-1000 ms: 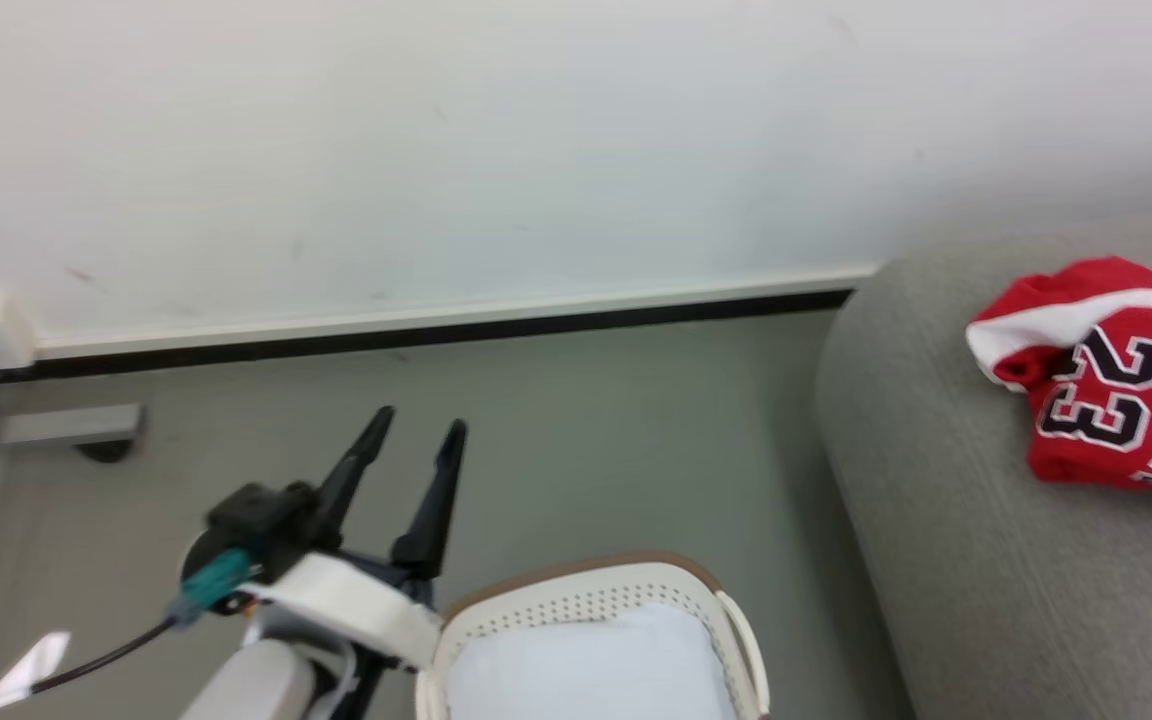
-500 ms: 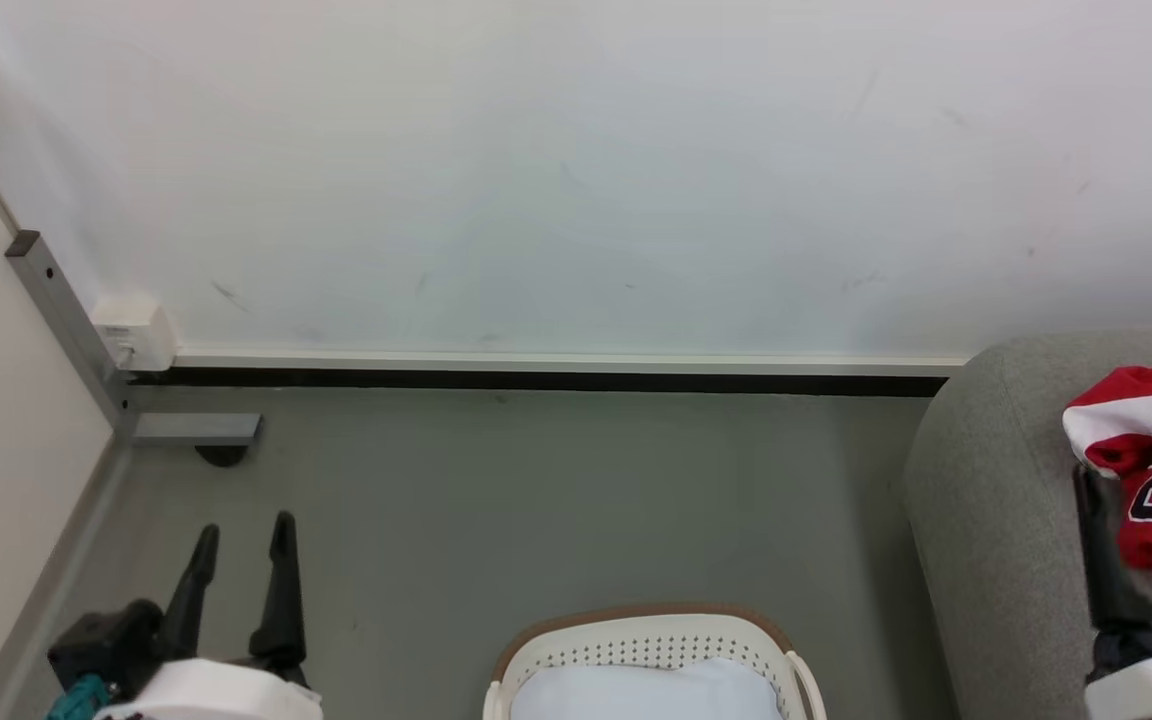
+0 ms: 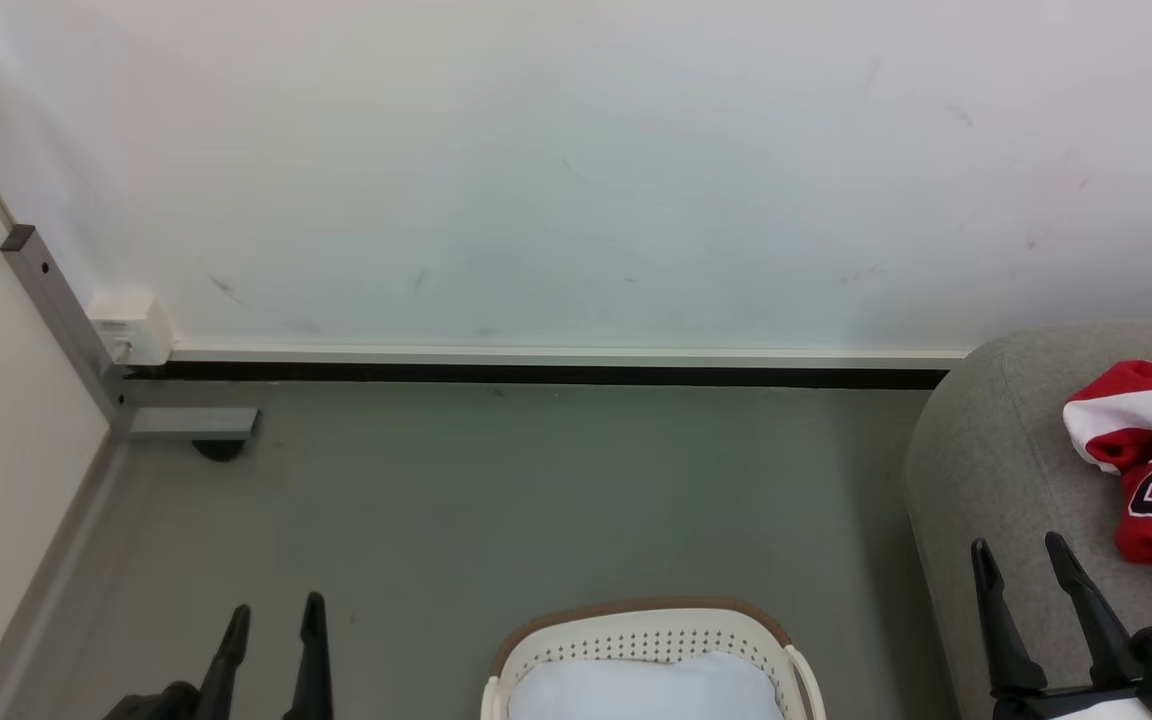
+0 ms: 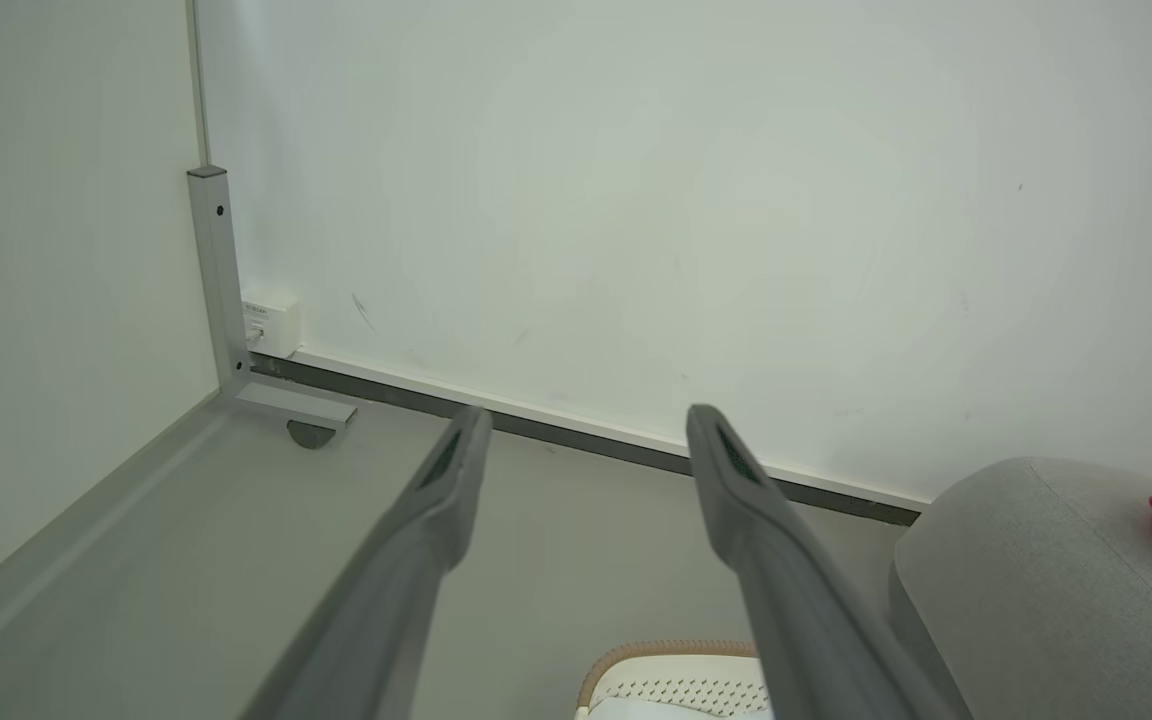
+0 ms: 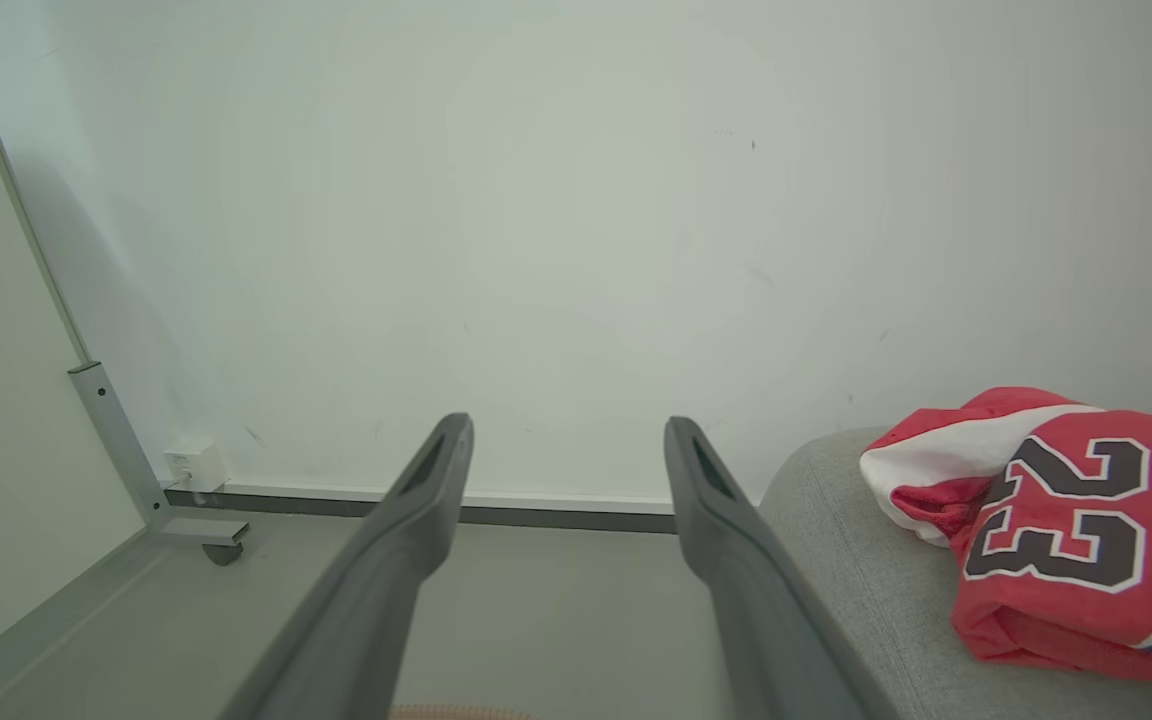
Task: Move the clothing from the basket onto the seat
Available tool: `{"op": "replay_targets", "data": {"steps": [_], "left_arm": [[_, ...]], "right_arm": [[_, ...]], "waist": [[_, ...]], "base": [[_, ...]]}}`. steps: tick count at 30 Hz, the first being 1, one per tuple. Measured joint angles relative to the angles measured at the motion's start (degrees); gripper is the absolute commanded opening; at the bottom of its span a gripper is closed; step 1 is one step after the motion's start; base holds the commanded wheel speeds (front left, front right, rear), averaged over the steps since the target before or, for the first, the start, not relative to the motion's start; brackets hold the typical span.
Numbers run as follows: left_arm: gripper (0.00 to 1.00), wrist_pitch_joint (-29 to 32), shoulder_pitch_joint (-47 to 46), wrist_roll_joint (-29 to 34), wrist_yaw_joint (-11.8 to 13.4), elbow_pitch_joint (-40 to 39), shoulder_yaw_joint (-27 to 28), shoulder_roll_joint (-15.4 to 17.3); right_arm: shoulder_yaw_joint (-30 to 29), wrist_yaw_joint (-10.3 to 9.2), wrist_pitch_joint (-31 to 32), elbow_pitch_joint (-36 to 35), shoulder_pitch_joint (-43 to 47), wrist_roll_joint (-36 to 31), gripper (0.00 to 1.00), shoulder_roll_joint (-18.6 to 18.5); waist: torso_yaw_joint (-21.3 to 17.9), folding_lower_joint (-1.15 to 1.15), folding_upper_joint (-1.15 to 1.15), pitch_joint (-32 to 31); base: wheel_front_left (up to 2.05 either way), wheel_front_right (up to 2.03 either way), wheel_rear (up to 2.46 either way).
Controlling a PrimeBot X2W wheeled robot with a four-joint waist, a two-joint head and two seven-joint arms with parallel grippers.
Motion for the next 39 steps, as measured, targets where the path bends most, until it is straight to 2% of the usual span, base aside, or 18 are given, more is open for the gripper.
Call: {"op": "replay_targets", "data": {"steps": [8,24,25,30,39], "left_arm": [[1.00,0.00,-0.36,2.56,-2.78,1.62,3.09,-2.04],[1.00,0.00,-1.16,4.53,-5.16,3.26,5.75,-3.24],[0.00,0.00,-1.12,4.52,-5.22,3.54,5.73,-3.27],[0.00,0.76,-0.09,3.65,-5.23,5.66,5.61,-3.75],[0.00,3.39,-0.53,-5.66,-5.34,5.60,6.37,-3.74]], "right_arm": [[-0.07,0.00,0.00,-0.01,-0.37,-0.66,1.00,0.93],[-0.03,0.00,-0.01,0.32,-0.65,-0.83,1.00,1.49],[-0.04,0.01,0.00,0.43,-0.56,-0.82,0.00,1.54],[0.12,0.01,0.64,2.42,1.08,0.32,0.00,2.08],[-1.32,0.01,3.24,2.36,0.96,8.88,0.00,2.72]], "waist": [[-0.51,0.00,0.00,0.13],[-0.65,0.00,0.00,0.28],[-0.65,0.00,0.00,0.26],[-0.64,0.00,0.00,0.31],[-0.51,0.00,0.00,0.52]], "base": [[0.00,0.00,0.00],[0.00,0.00,0.00],[0.00,0.00,0.00],[0.00,0.00,0.00],[0.00,0.00,0.00]]}}
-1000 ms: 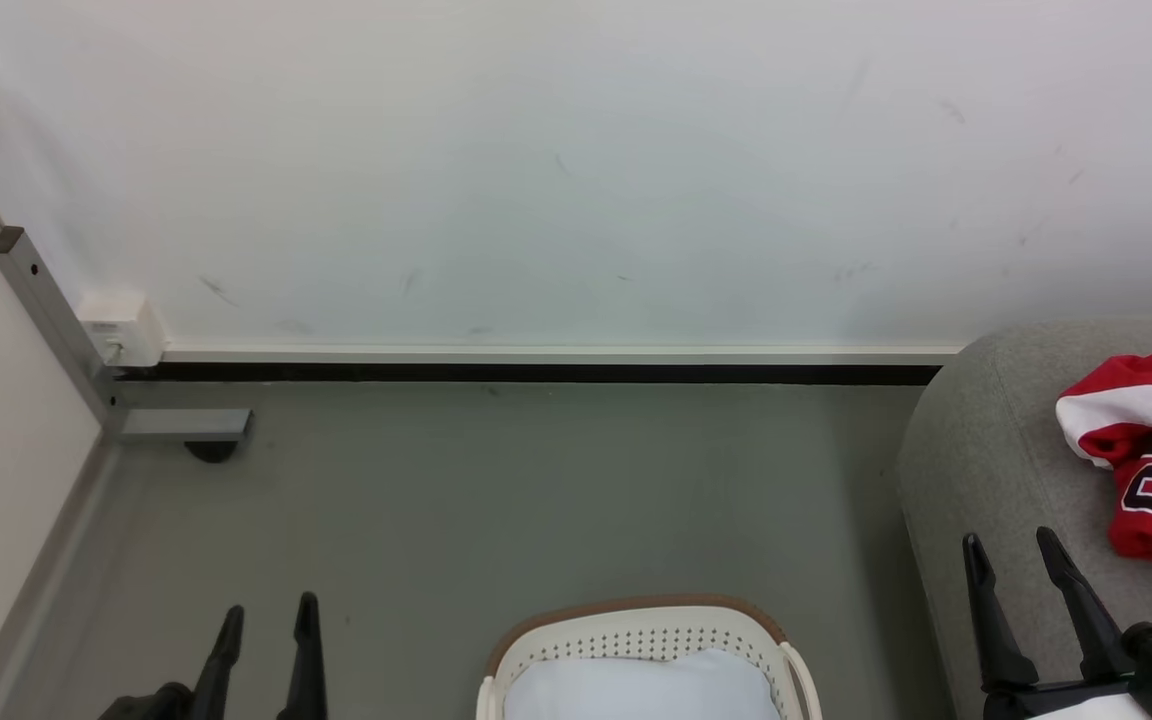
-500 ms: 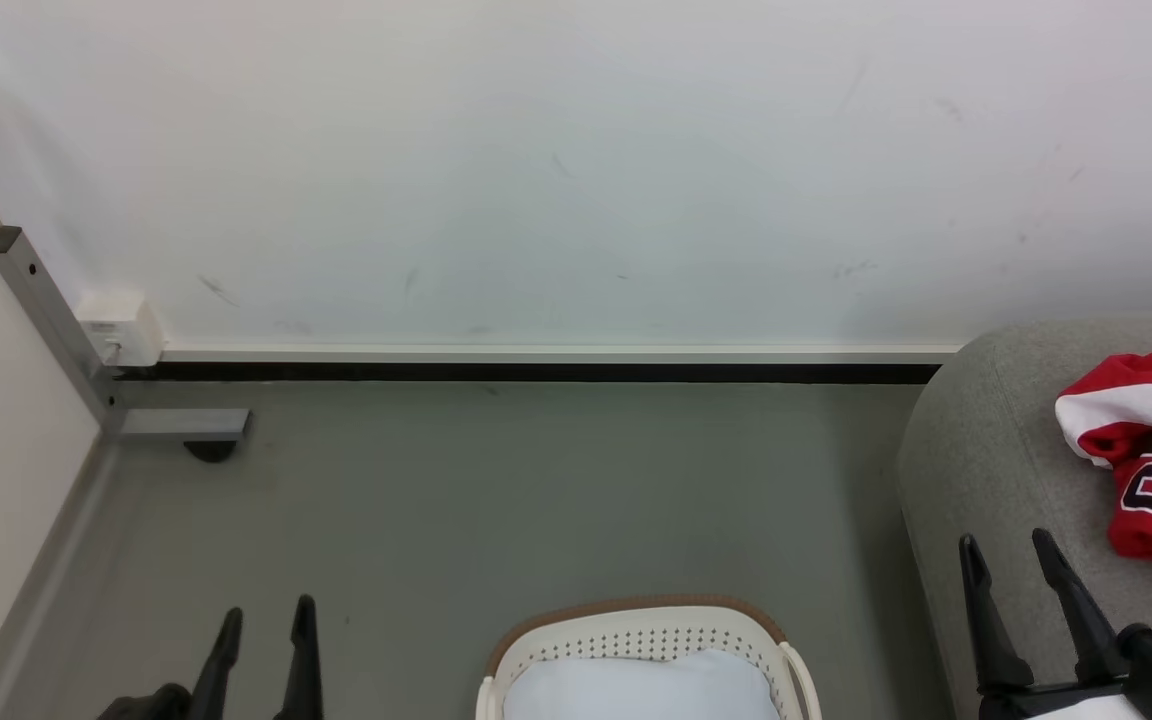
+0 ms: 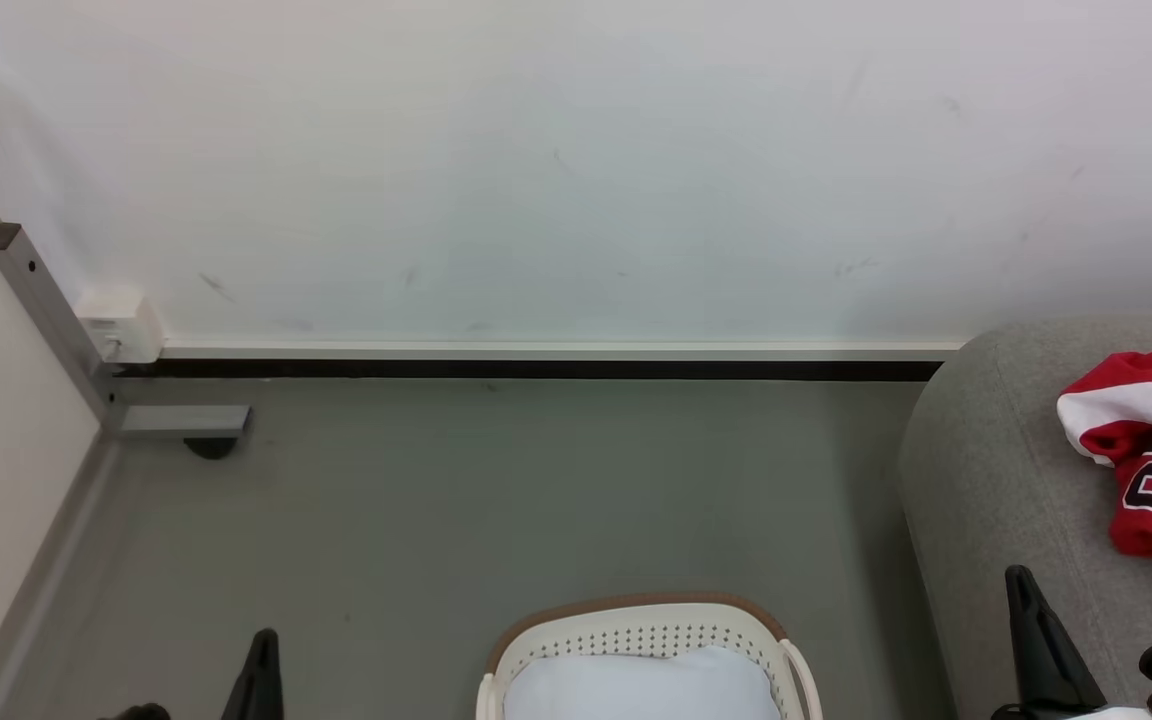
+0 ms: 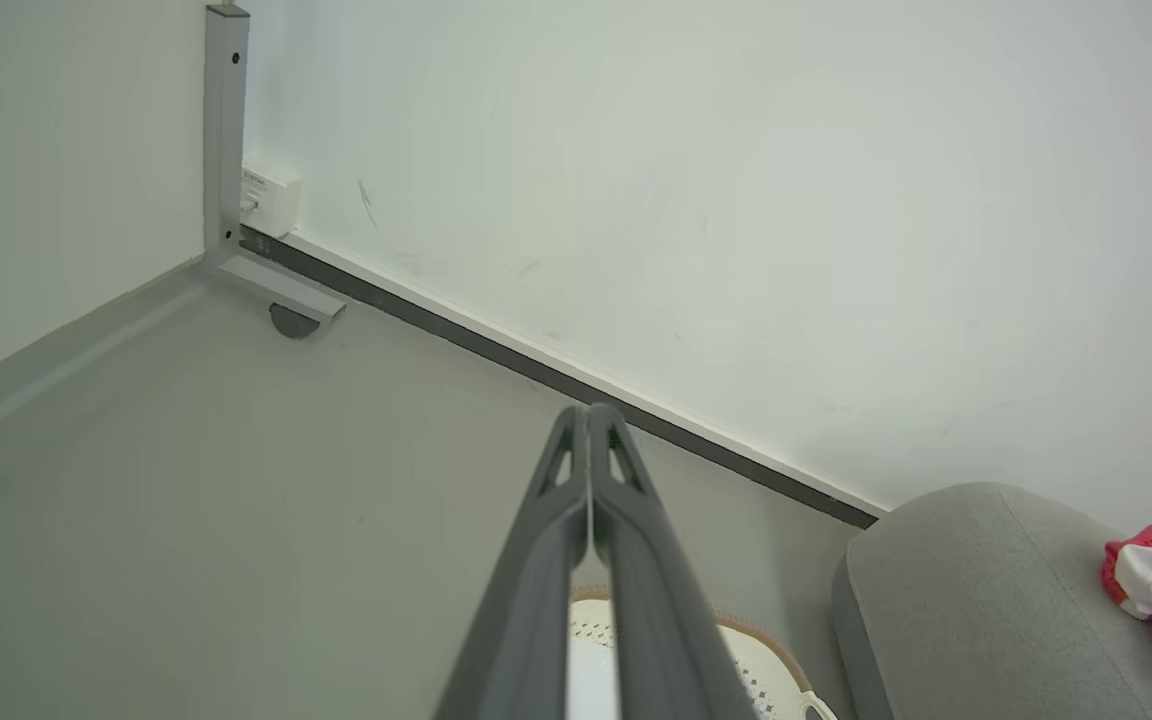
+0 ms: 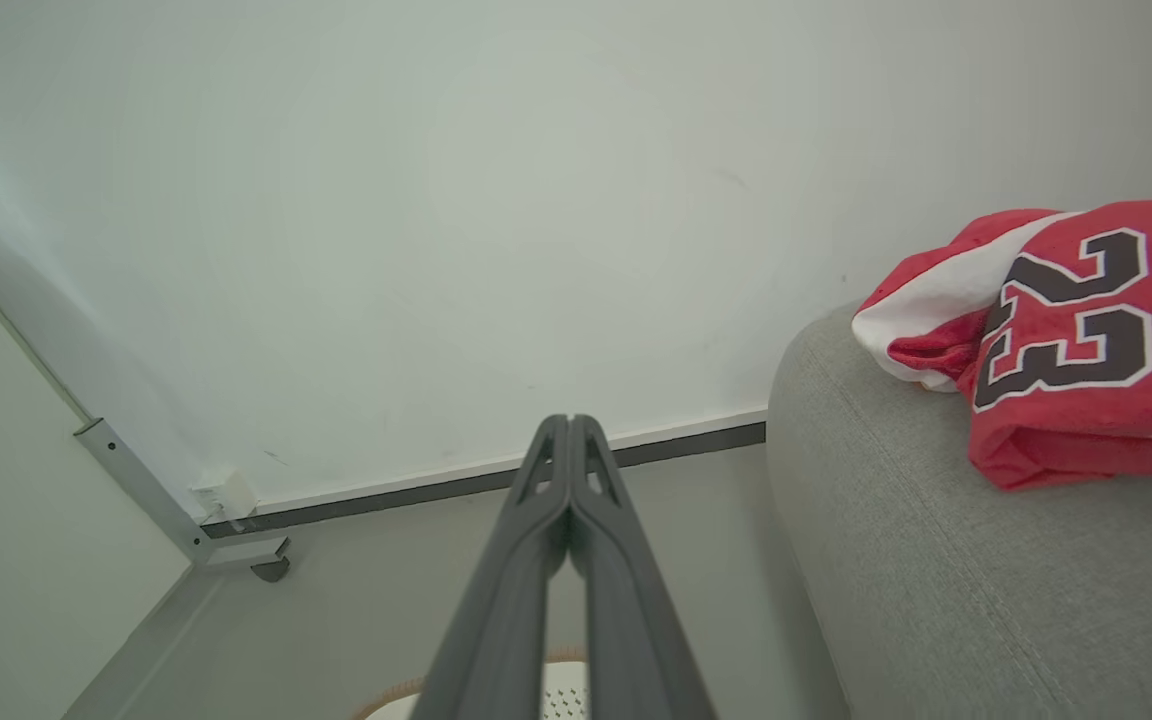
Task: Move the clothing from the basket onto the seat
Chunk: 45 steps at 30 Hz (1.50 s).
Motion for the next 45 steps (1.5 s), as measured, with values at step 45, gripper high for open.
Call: {"op": "replay_targets", "data": {"steps": [45], "left_arm": [[0.00,9.32,-3.50,-34.35,-0.98,-1.32,1.77,0.03]], "right_arm": [[-5.42,-0.01,9.47,-0.88,-1.48,32.67,0.00,1.67]], "waist": [[0.57,0.00,0.00,1.03]], "base": [[0.00,0.00,0.00]]}}
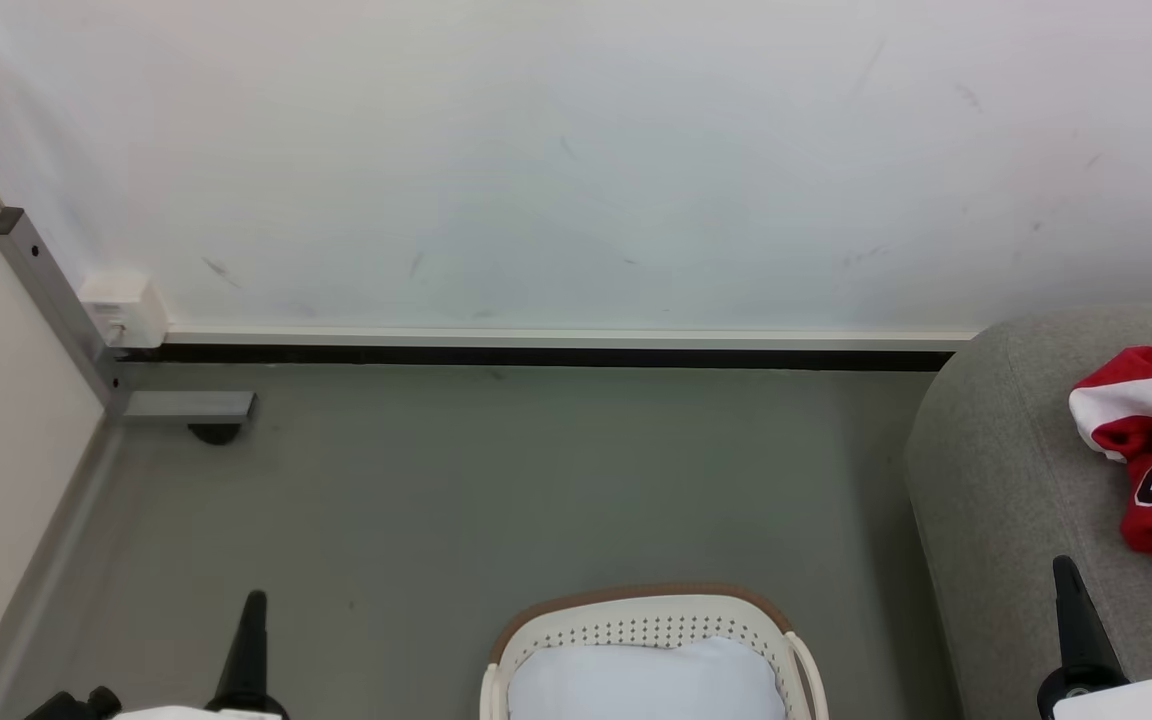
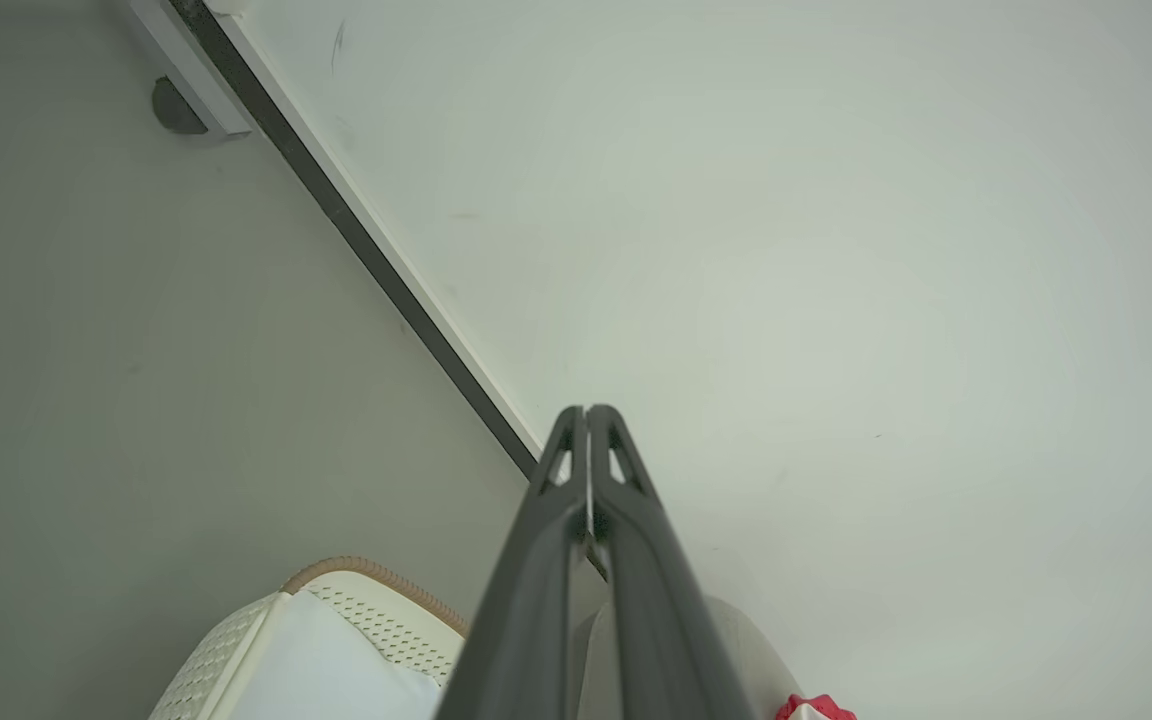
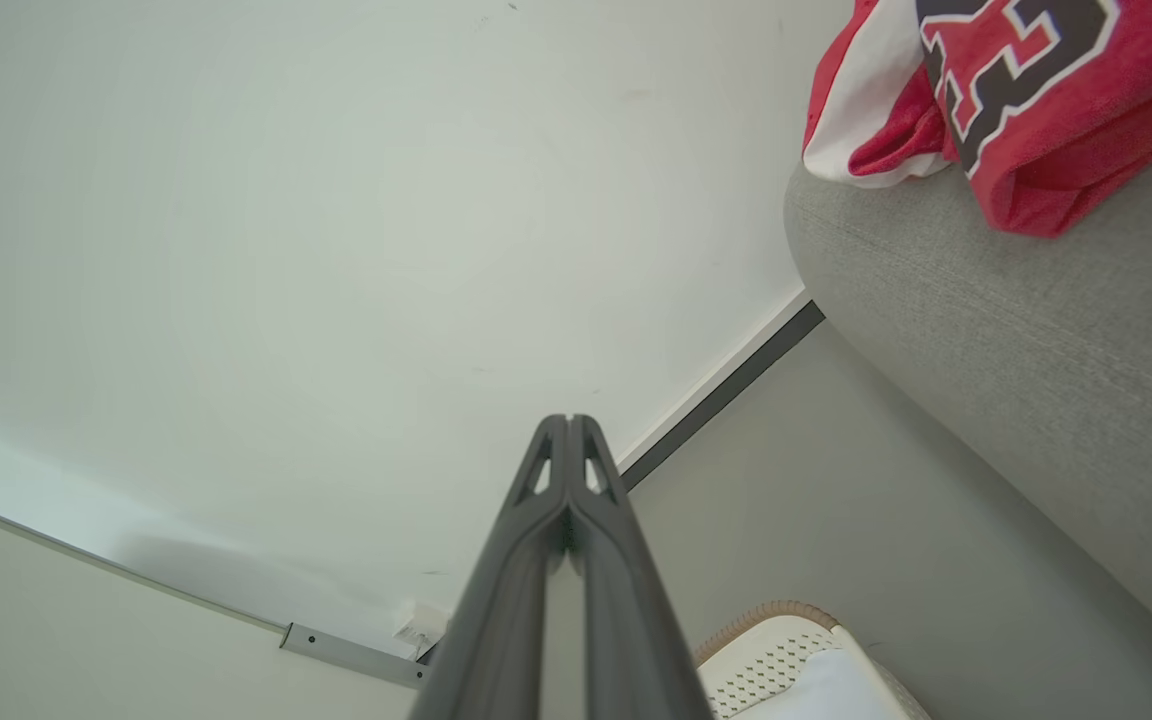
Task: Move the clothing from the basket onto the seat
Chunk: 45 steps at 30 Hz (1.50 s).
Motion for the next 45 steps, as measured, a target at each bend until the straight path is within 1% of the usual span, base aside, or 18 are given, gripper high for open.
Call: {"op": "replay_targets", "data": {"steps": [22,45], "left_arm": [[0.00,3.41,-1.36,-12.49,-0.26,-0.46,0.63,0.05],[0.00,6.35,-2.63,-22.91,-0.54,-0.80,1.29,0.11]], "right_arm": [[-1.93,0.00,3.35,-0.21,-0.98,11.31,0.00,0.60],[-3.58,0.00,6.35,-0.43,-1.82,21.20,0.00,1.02]], "waist": [[0.28,0.00,0.00,0.50],[0.57,0.00,0.00,1.03]], "base": [[0.00,0.00,0.00],[0.00,0.00,0.00]]}}
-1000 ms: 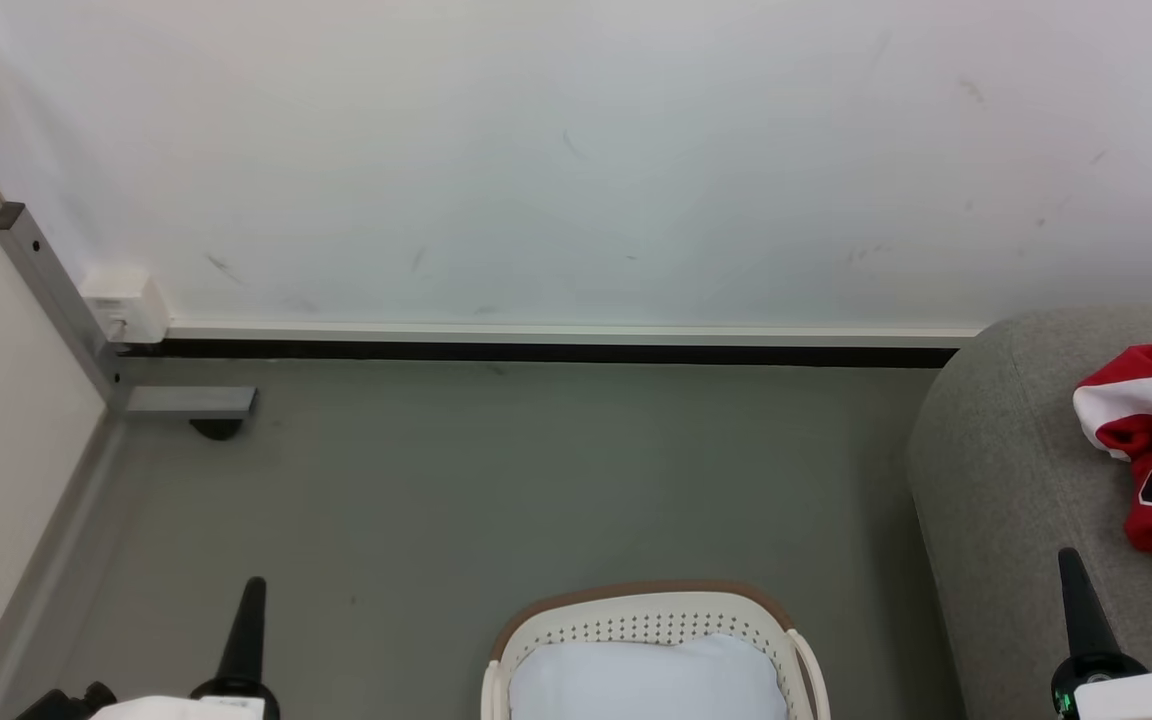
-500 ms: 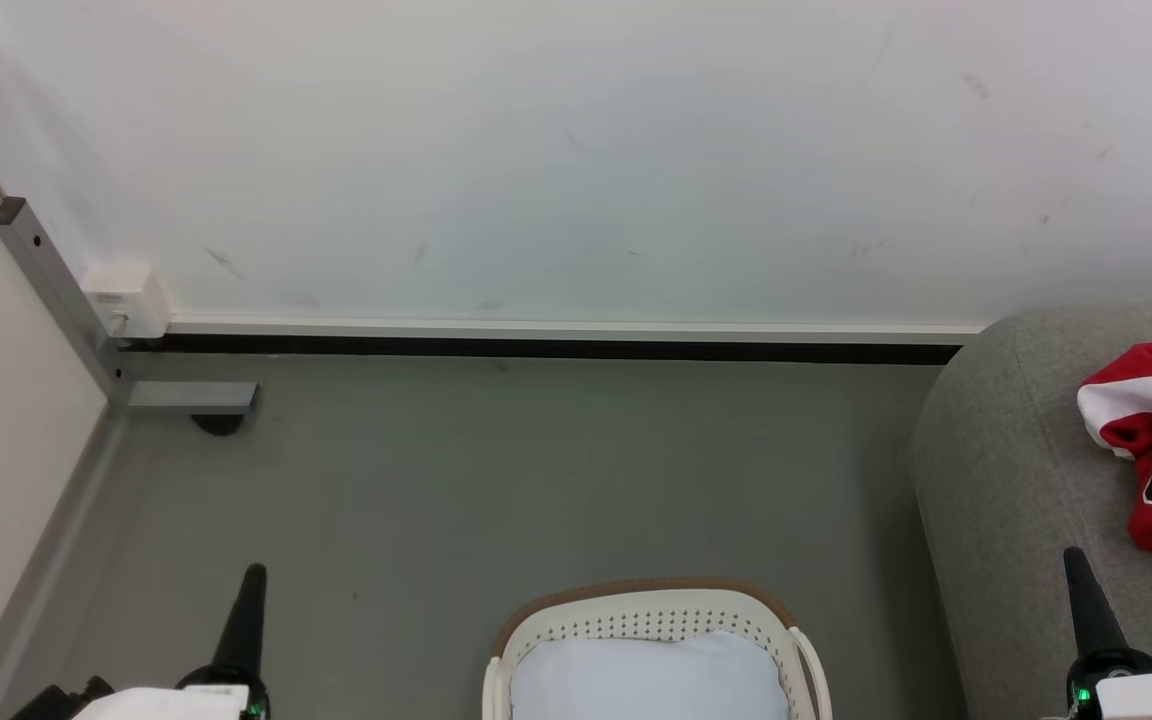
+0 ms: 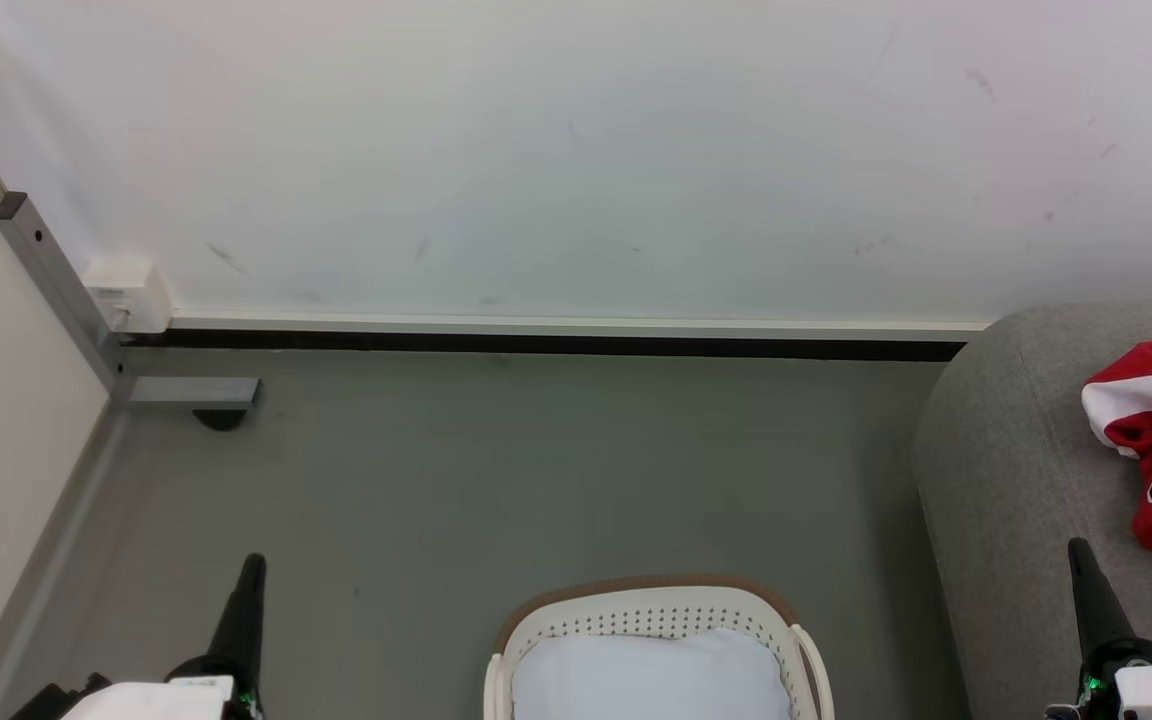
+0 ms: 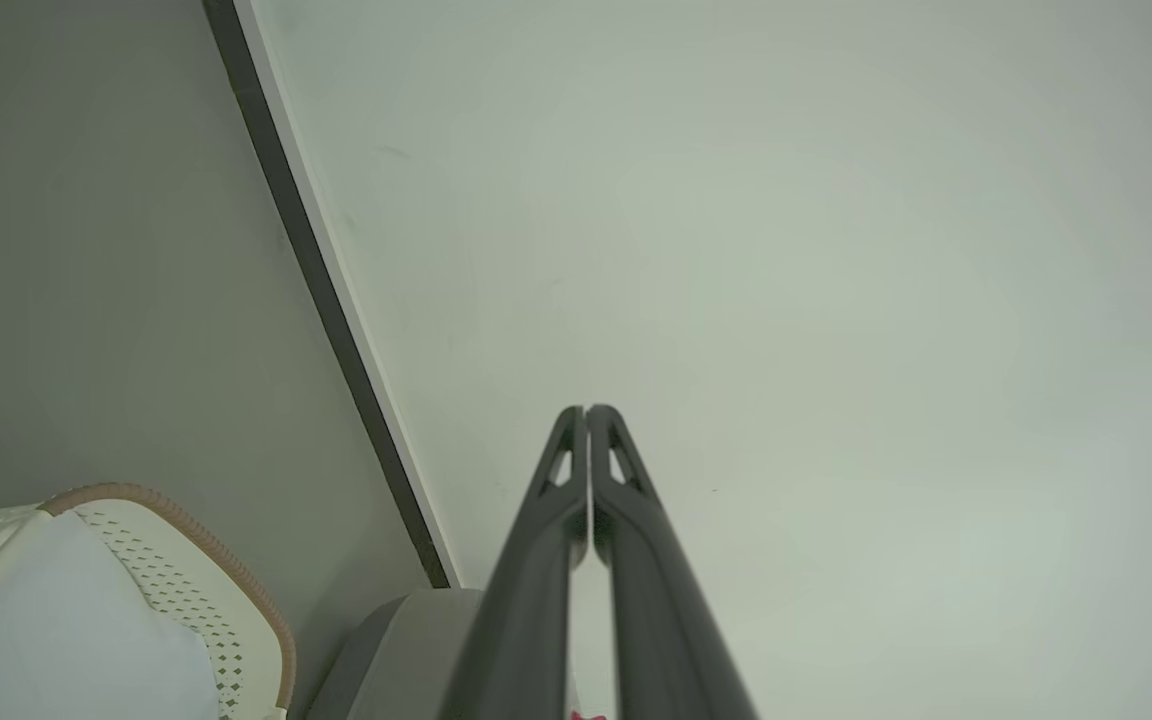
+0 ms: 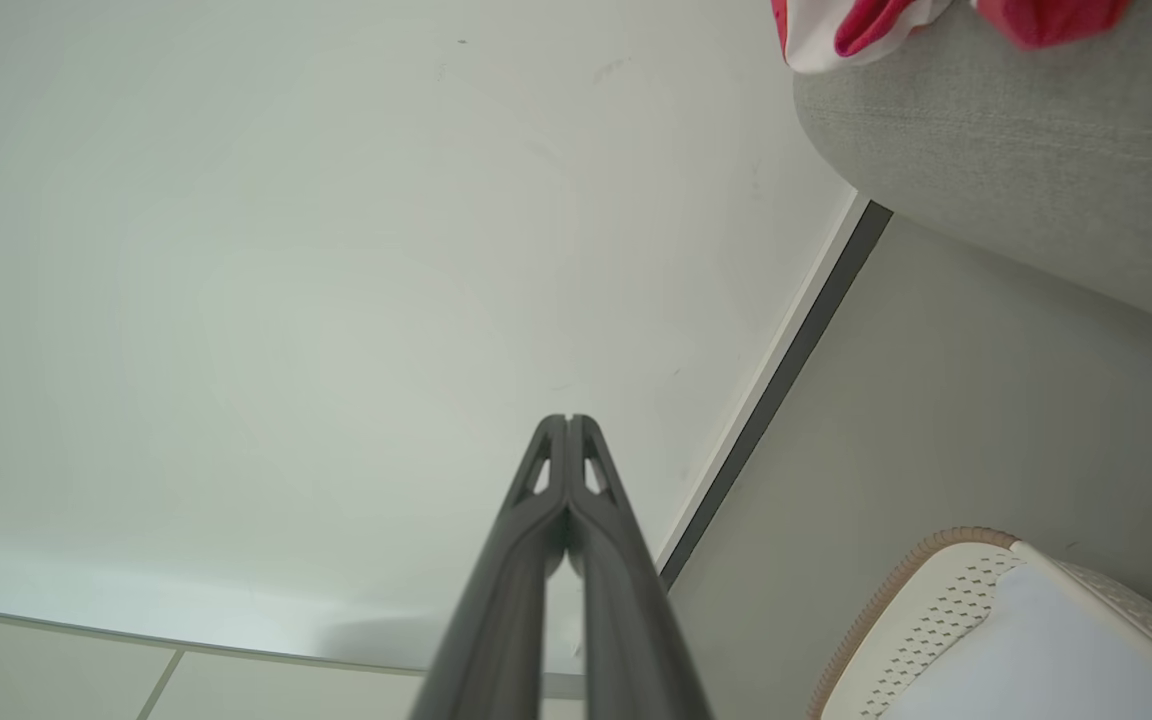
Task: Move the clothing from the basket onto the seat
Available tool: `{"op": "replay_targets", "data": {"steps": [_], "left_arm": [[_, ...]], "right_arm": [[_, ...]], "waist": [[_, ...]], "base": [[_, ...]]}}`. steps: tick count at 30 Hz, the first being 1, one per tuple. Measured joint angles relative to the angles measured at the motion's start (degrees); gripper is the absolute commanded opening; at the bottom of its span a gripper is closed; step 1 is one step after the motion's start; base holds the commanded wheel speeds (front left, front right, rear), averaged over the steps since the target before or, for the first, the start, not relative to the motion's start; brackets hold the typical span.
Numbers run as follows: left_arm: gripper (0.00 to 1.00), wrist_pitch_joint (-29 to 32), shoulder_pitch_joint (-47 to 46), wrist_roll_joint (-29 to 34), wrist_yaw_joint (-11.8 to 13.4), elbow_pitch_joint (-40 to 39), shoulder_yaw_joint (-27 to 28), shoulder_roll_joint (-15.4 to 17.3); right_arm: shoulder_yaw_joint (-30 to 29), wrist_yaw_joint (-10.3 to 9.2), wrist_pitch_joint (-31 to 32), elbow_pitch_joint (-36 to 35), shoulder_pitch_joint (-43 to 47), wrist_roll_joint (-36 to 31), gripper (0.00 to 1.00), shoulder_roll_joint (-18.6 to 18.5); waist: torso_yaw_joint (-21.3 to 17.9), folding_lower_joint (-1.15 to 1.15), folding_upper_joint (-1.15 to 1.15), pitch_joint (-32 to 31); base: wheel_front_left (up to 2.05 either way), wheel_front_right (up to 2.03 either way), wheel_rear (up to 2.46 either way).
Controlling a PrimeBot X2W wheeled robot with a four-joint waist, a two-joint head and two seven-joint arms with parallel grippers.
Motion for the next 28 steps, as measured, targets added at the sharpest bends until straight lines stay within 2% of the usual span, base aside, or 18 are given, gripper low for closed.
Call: {"op": "replay_targets", "data": {"steps": [18,28], "left_arm": [[0.00,2.05,-0.80,-7.26,-0.18,-0.21,0.46,0.08],[0.00,2.61,-1.11,-9.28,-0.23,-0.30,0.62,0.10]], "right_arm": [[-1.10,0.00,1.96,-0.20,-0.34,6.97,0.00,0.35],[-1.48,0.00,2.54,-0.27,-0.41,9.38,0.00,0.51]], "waist": [[0.24,0.00,0.00,0.43],[0.32,0.00,0.00,0.58]], "base": [[0.00,0.00,0.00],[0.00,0.00,0.00]]}}
